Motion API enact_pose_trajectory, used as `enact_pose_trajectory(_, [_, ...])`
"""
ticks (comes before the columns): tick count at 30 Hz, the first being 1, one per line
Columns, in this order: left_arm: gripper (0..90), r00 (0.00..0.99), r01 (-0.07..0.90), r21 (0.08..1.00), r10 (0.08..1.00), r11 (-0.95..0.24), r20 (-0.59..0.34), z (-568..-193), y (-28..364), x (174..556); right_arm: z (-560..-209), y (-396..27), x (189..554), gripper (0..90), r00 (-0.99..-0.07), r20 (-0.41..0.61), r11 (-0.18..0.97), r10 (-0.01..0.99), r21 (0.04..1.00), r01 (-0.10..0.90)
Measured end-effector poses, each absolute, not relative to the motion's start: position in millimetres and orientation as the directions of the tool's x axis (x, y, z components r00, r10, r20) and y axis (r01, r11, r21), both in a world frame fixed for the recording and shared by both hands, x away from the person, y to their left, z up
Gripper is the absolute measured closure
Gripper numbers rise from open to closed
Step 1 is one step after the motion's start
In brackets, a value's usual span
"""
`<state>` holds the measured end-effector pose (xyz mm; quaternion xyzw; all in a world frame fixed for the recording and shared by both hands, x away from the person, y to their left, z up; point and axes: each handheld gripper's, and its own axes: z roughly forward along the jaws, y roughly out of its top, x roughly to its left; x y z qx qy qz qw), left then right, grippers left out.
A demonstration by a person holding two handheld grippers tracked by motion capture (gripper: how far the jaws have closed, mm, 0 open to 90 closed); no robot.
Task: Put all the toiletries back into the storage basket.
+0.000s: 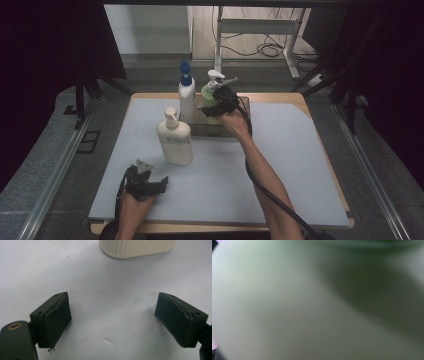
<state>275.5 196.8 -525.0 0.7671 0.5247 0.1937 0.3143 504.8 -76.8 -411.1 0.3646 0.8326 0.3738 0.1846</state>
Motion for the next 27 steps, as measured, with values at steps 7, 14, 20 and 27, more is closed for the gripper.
enact_pose_trajectory(7, [12.6,0.374,0.683,0.685,0.927,-0.252,-0.033,-525.0,196.8,275.5,-420.5,-76.3,506.8,12.0,-0.665,-0.029,0.463,0.746,0.740,0.487])
enact_pose_trajectory(14, [12.6,0.374,0.683,0.685,0.927,-0.252,-0.033,-525.0,196.8,275.5,-420.6,-78.8,509.0,11.5,-0.658,0.002,0.449,0.753,0.730,0.516])
enact_pose_trajectory(20, [12.6,0.374,0.683,0.685,0.927,-0.252,-0.032,-525.0,196.7,275.4,-423.5,-81.7,509.4,11.0,-0.663,0.005,0.438,0.748,0.748,0.499])
enact_pose_trajectory(27, [12.6,0.374,0.683,0.686,0.927,-0.252,-0.032,-525.1,196.7,275.4,-425.3,-81.4,508.6,5.4,-0.683,-0.004,0.453,0.731,0.751,0.480])
